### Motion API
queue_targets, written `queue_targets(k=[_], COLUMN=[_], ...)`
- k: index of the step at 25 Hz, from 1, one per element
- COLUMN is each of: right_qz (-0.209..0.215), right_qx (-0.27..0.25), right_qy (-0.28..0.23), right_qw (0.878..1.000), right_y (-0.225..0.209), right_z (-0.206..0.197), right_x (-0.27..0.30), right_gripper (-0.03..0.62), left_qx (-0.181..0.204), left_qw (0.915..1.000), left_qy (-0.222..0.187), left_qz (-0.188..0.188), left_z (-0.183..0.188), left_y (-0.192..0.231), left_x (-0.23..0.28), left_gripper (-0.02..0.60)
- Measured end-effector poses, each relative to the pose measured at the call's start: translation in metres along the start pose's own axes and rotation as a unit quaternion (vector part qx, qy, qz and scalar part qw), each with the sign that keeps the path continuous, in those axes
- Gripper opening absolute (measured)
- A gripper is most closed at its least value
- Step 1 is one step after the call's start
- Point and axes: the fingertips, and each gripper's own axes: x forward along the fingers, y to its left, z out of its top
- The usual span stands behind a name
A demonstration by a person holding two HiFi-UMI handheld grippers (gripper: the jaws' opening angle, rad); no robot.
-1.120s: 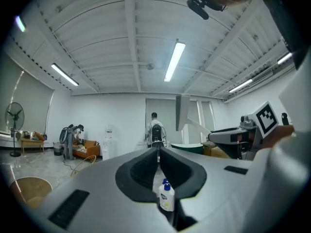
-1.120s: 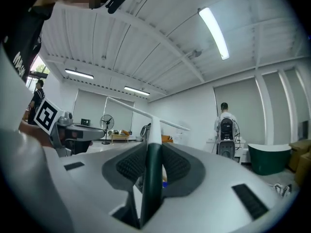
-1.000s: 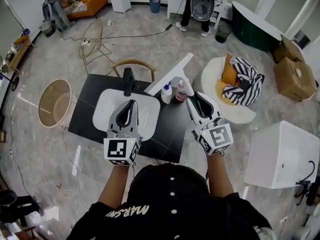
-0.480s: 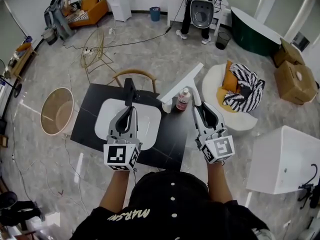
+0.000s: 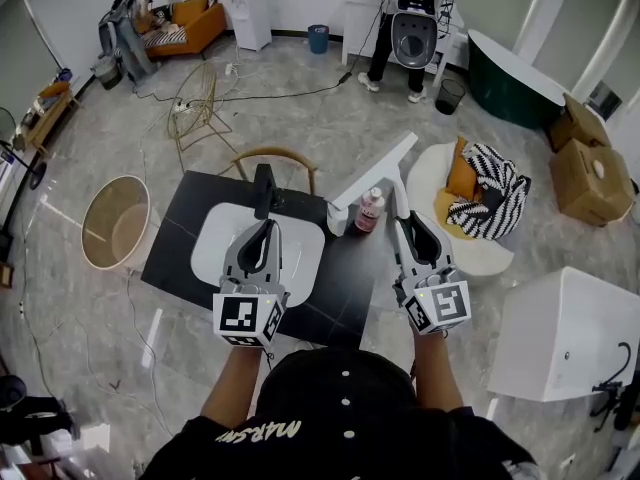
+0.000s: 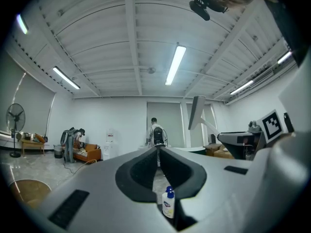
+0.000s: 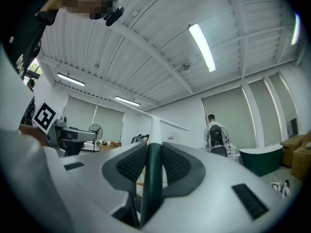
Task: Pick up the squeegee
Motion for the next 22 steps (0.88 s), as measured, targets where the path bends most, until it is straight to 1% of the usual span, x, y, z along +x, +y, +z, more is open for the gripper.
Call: queue_targets(k=[22], right_qz=[0.004], right_qx=[0.003], right_qy=[0.003], right_qw=[1.0], right_y=[0.011], right_z=[0.001], right_x=[-0.004], right_gripper=[0.092], left_qx=[0.002], left_qw=[1.0], left_qy=[-0.005], left_qz=[-0.006], left_z=[0.003], left_y=[-0.009], left_x=[-0.007], left_gripper=[0.021])
